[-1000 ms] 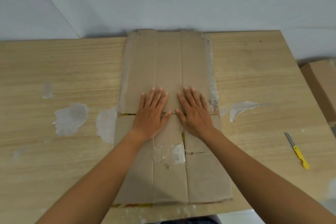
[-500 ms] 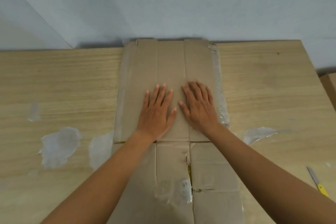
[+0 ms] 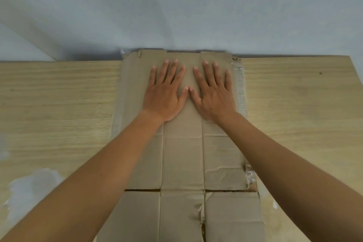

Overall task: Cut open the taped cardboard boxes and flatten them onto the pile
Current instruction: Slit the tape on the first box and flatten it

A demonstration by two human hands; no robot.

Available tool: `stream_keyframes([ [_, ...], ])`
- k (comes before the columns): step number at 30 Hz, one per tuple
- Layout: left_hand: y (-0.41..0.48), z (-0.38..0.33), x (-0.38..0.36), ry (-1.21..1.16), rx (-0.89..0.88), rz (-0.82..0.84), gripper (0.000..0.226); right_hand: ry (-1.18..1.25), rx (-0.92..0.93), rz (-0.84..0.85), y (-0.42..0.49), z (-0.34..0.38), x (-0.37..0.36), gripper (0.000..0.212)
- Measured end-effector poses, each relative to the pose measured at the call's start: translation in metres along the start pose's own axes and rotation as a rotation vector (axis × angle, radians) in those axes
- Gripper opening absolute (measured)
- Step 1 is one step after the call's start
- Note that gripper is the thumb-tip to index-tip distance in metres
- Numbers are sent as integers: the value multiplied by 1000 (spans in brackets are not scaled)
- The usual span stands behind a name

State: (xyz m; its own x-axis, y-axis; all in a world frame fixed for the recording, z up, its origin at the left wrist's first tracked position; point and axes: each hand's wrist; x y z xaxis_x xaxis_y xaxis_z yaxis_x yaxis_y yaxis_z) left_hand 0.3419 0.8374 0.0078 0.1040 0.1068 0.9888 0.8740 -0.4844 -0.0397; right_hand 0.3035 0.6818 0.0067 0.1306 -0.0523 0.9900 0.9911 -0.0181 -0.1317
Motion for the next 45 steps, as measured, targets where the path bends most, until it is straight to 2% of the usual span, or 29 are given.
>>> stream_keyframes([
  [5,0,-2,3,-16,26,29,75,-16,-7,72,2,0,7,65],
  [8,-11,-10,8,-15,51,114,64,15,-38,130,-3,6,15,61],
  [11,-51,-18,15,-75,35,169,62,75,-59,150,-36,22,23,59],
  [14,-114,-27,16,-125,-3,183,66,95,6,161,-102,39,24,56],
  [16,-160,-35,12,-163,-33,151,73,103,38,152,-152,49,16,60],
  [19,-212,-45,-3,-157,-86,61,65,109,34,102,-205,63,-5,67],
  [21,-231,-49,-10,-139,-76,36,62,70,11,53,-220,68,-16,62],
  [24,-241,-55,-14,-107,-36,9,61,38,-17,62,-223,70,-23,68],
  [29,-241,-55,-13,-92,-17,62,65,13,-22,117,-223,71,-17,73],
  [32,-256,-57,-9,-165,-33,86,70,74,-36,158,-242,76,-6,64],
  [35,-297,-60,-11,-183,-71,59,69,139,-50,58,-288,80,-16,68],
  [37,-319,-61,-18,-134,-97,51,68,100,-34,28,-313,84,-30,67],
  [42,-325,-61,-16,-155,-87,55,66,72,-55,44,-315,85,-27,65],
  [44,-327,-55,-12,-248,-9,29,68,115,-72,39,-315,77,-23,67],
  [45,-329,-48,-8,-311,95,-2,70,157,-127,38,-317,71,-20,68],
])
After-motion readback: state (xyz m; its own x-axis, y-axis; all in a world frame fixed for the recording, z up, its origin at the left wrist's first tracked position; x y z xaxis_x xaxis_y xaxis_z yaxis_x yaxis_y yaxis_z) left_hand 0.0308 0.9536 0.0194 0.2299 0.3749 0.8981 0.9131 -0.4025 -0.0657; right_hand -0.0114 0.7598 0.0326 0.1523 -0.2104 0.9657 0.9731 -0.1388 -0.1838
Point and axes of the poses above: each hand's wrist, its own y-axis towards the middle knuckle, its own x-axis out of the back of the hand, z = x × y, and after that the axes turned 2 degrees about -y, right-handed
